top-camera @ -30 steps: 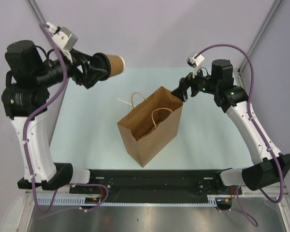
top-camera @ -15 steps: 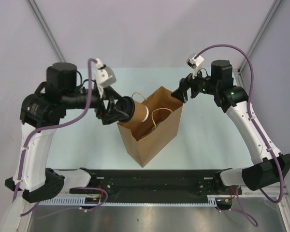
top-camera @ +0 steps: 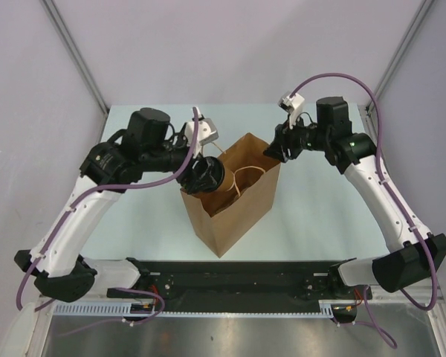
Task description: Pack the takeout coffee
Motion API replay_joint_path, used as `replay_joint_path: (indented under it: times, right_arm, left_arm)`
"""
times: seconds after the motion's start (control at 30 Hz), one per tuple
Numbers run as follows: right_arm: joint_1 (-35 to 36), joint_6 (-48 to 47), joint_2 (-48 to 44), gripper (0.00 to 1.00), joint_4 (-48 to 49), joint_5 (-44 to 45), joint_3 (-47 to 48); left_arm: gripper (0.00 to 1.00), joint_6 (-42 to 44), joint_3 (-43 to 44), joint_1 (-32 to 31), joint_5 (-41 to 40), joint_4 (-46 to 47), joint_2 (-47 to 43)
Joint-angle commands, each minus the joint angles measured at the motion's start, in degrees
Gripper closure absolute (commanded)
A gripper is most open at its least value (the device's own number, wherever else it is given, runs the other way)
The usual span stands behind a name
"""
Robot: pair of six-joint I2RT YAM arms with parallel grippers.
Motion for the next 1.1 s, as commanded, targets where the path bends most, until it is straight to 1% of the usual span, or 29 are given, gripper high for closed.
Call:
replay_joint_path:
  times: [0.0, 0.07, 0.1, 0.17, 0.2, 0.23, 0.43, 0.53, 0.63, 0.77, 0.87, 1.07]
  right_arm:
    - [0.73, -0.29, 0.31, 0.63, -2.48, -0.95, 2.26]
    - [0.99, 0.15, 0.22, 0.71, -3.62, -1.13, 2.17]
    - [1.08, 0.32, 0.22, 0.79, -3.89, -1.30, 2.17]
    - [1.26, 0.67, -0.13, 0.88, -5.12, -1.83, 2.17]
    - [1.26, 0.68, -0.22, 0.97, -5.56, -2.09, 2.08]
    - [1.35, 0.68, -0.48, 1.00, -6.17, -2.44, 1.99]
    - [1.96, 1.47, -2.59, 1.00, -7.67, -2.71, 0.24]
    - [2.40, 1.91, -3.90, 1.00, -7.85, -2.10, -0.55]
    - [2.58, 2.17, -5.05, 1.00, -7.76, -0.34, -1.26]
    - [2.40, 2.08, -6.89, 1.00, -9.07, -0.25, -1.43]
    - [2.40, 0.69, -9.87, 1.00, -12.32, -1.48, -2.83]
    - [2.58, -4.15, -18.65, 1.00, -14.27, -3.77, -10.29]
  left_arm:
    - [0.89, -1.63, -2.47, -2.04, -5.23, 6.22, 0.90]
    - [0.89, -1.80, -3.00, -3.09, -6.72, 6.92, 1.42]
    - [0.89, -1.89, -3.43, -3.35, -7.34, 7.10, 1.86]
    - [0.89, -2.33, -3.79, -3.88, -8.30, 7.54, 2.39]
    - [0.89, -2.59, -4.14, -4.06, -8.57, 7.72, 2.91]
    - [0.89, -2.59, -4.32, -4.49, -8.92, 7.89, 3.27]
    - [0.90, -1.01, -4.84, -7.57, -9.02, 8.77, 3.89]
    - [0.90, 0.57, -5.81, -10.29, -9.54, 8.43, 3.80]
    - [0.90, 1.45, -7.65, -11.44, -10.76, 8.25, 4.15]
    - [0.91, 1.45, -9.85, -11.44, -13.40, 8.77, 4.50]
    - [0.92, 1.62, -10.91, -11.01, -14.20, 9.30, 4.24]
    - [0.93, 0.92, -15.03, -9.25, -11.65, 12.46, 1.08]
